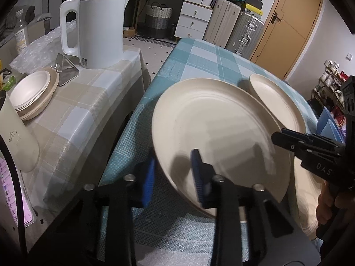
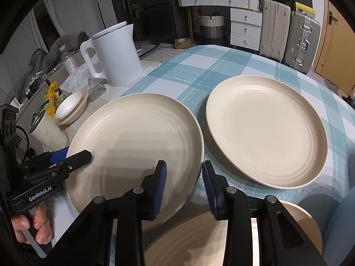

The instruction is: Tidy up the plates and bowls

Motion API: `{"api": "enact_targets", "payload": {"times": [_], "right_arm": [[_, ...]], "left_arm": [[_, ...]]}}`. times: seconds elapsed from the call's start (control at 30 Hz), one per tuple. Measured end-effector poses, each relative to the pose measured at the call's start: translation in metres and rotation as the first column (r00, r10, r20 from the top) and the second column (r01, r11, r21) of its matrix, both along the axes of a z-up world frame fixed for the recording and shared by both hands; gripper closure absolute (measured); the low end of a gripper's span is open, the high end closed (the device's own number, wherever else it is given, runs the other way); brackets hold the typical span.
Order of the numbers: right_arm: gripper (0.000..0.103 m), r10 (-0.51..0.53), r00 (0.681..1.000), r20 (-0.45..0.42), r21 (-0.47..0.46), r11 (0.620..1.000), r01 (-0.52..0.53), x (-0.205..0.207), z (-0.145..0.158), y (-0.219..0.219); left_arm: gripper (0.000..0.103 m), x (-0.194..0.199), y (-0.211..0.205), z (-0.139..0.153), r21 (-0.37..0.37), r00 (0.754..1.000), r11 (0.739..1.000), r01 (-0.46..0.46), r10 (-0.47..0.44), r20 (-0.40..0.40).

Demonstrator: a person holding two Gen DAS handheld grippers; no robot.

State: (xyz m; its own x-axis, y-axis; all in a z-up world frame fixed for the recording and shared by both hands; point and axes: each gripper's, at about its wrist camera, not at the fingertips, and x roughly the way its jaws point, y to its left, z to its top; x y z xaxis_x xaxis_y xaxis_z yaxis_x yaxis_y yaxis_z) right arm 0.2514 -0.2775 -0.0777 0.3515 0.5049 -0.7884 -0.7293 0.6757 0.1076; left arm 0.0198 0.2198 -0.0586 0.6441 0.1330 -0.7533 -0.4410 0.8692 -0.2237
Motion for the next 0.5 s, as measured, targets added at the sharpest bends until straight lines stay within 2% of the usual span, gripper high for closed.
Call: {"api": "enact_targets", "payload": {"times": [0.17,0.33,0.5], "right_arm": [[0.078,-0.011,1.0,0.02,-0.02,1.0,0.012,-0.0005,-0.0005,0.002],[0.078,-0.012,0.999,0.042,-0.033,0.999,0.013,-0.0039,-0.0008,0.0037],[0.078,-0.012,0.998,0.059,-0.03,0.999,0.014,-0.0079,0.0031,0.0036]], "left_arm": [[0.082,-0.0011,0.0008,-0.0005,0.005,1.0,1.0,-0.006,0.006,-0.001],[0.082,-0.001,-0.0024,0.0009,0.039,1.0,0.999,-0.011,0.012,-0.014],[0.082,-0.0049,-0.0024,0.0067,0.038,1.0,0.999,-0.015,0.015,0.003]]}}
